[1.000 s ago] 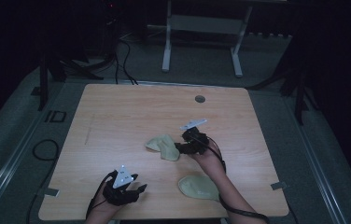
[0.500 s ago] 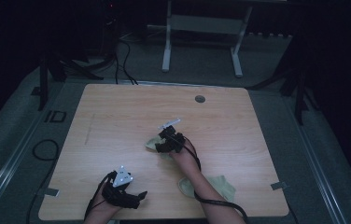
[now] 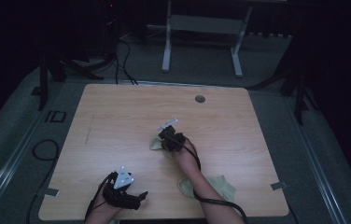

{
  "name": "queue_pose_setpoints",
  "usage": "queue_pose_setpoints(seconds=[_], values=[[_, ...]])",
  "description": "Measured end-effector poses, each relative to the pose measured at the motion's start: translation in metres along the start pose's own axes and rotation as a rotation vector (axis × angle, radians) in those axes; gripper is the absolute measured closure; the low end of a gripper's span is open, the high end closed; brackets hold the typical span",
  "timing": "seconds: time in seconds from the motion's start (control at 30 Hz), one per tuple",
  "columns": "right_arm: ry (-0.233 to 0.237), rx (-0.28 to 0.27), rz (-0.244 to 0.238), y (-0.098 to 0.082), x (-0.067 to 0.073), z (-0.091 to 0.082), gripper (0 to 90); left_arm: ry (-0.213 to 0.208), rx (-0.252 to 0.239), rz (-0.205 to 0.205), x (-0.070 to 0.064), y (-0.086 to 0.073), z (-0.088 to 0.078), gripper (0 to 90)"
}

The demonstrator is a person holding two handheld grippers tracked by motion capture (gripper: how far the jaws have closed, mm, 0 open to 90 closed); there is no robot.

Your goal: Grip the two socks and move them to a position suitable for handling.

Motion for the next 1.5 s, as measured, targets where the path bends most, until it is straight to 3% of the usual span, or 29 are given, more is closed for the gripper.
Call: queue_pose_setpoints(seconds=[0.47, 0.77, 0.9, 0.97, 1.27, 1.33, 1.43, 1.5], values=[[-0.037, -0.036, 0.028, -0.014, -0.058, -0.065, 79.3, -0.009, -0.012, -0.008, -0.003, 0.002, 0.001, 6.7], [-0.048, -0.029, 0.045, -0.039, -0.089, -0.089, 79.1, -0.008, -0.013, -0.011, -0.005, 0.003, 0.002, 6.7], [-0.066, 0.002, 0.018, -0.055, -0.093, -0.085, 79.0, -0.01, -0.014, -0.013, -0.007, 0.004, 0.003, 6.7], [-0.044, 0.007, 0.046, -0.062, -0.094, -0.079, 79.1, -0.015, -0.011, -0.009, -0.008, 0.003, 0.004, 6.7], [-0.03, 0.075, 0.064, -0.09, -0.086, -0.047, 78.1, -0.024, -0.001, 0.001, -0.011, 0.002, 0.005, 6.7], [-0.027, 0.064, 0.067, -0.093, -0.085, -0.042, 76.5, -0.022, 0.0, 0.002, -0.011, 0.003, 0.005, 6.7], [0.004, 0.05, 0.085, -0.093, -0.083, -0.041, 64.8, -0.022, 0.0, 0.003, -0.01, 0.003, 0.005, 6.7], [-0.004, 0.046, 0.081, -0.093, -0.081, -0.041, 61.0, -0.02, 0.003, 0.007, -0.011, 0.003, 0.006, 6.7]])
Point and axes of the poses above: each handheld gripper's, and its own axes: z roughly forward along the jaws, y roughly out of its top, x roughly to its left, the point moved 6 cm from there along z, roughly forward along the jaws, and after that the axes turned 5 degrees about -y, right-handed, at the moved point
